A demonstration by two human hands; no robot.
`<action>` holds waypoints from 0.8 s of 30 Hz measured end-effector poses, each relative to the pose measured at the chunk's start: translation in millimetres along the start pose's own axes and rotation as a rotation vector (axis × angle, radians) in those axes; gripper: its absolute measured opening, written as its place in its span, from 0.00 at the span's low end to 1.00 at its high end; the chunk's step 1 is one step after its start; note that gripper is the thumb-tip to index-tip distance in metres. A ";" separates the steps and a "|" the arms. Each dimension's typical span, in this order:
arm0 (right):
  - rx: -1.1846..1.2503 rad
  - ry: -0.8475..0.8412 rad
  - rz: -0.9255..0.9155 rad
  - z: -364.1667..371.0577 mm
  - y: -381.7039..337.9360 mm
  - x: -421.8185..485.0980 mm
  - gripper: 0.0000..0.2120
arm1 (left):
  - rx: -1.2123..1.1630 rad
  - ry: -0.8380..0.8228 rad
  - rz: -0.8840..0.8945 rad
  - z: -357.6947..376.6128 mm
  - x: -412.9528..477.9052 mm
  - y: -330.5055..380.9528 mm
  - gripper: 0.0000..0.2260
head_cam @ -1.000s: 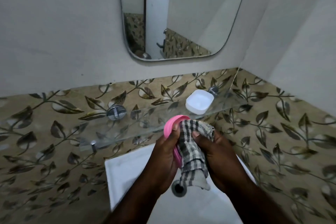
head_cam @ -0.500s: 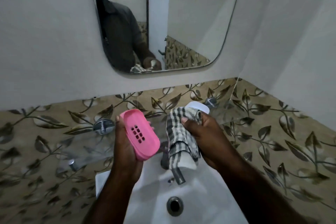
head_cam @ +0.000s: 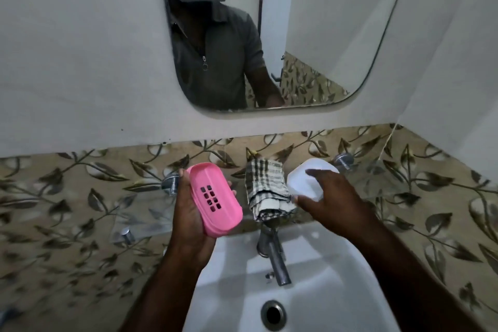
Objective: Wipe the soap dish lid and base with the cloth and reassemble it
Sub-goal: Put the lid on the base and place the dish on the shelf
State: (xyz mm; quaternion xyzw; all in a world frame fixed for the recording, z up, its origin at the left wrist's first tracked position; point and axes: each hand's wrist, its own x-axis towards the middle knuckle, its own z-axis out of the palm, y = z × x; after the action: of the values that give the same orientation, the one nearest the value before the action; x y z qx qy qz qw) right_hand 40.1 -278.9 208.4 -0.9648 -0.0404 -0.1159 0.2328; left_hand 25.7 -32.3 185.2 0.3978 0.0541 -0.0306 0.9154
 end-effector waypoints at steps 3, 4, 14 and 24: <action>-0.168 -0.085 -0.092 11.3 15.0 -9.7 0.25 | -0.004 -0.007 -0.011 2.4 -2.1 -1.6 0.29; -0.189 -0.070 -0.130 14.4 18.4 -9.7 0.20 | -0.002 -0.017 -0.023 3.1 -3.3 -2.3 0.30; 0.299 0.019 -0.218 -49.1 -24.5 -30.4 0.14 | 0.061 -0.048 -0.084 1.5 -14.7 -2.7 0.39; 1.152 -0.056 0.094 2.6 -70.5 -28.6 0.12 | 0.020 -0.217 -0.111 42.1 -49.5 -27.9 0.37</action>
State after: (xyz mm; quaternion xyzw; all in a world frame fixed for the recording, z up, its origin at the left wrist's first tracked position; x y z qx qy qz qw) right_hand 3.6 -215.8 230.2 -0.6858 -0.0600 -0.0391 0.7242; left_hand -23.1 -81.5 199.6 0.3978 -0.0236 -0.1246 0.9087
